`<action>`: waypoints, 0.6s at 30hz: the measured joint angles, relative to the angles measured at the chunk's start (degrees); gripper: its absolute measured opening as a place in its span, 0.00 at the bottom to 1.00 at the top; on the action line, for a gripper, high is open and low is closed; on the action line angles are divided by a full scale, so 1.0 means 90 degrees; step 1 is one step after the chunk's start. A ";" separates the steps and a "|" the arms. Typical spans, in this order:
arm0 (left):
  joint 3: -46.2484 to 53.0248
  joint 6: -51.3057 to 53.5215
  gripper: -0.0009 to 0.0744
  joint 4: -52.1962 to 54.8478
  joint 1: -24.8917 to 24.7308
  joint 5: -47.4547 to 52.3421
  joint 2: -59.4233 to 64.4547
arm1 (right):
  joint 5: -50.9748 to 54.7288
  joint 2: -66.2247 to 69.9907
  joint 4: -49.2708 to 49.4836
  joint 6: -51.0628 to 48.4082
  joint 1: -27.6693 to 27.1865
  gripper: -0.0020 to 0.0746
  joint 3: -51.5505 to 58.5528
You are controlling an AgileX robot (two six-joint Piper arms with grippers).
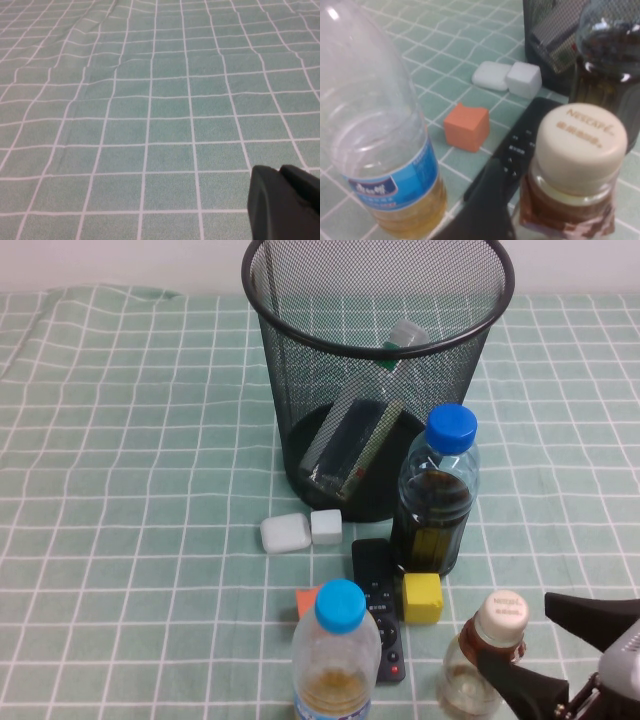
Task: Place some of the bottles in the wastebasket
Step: Pick up a bottle from the table with right arm
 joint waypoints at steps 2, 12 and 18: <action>0.0000 0.0000 0.01 0.0000 0.0000 0.0000 0.0000 | -0.0056 0.0151 0.0000 0.0010 0.0000 0.86 0.0000; 0.0000 0.0000 0.01 0.0000 0.0000 0.0000 0.0000 | -0.0788 0.0687 -0.0228 0.0024 0.0000 0.86 -0.0052; 0.0000 0.0000 0.01 0.0000 0.0000 0.0000 0.0000 | -0.1034 0.1088 -0.0604 0.0373 0.0000 0.86 -0.0052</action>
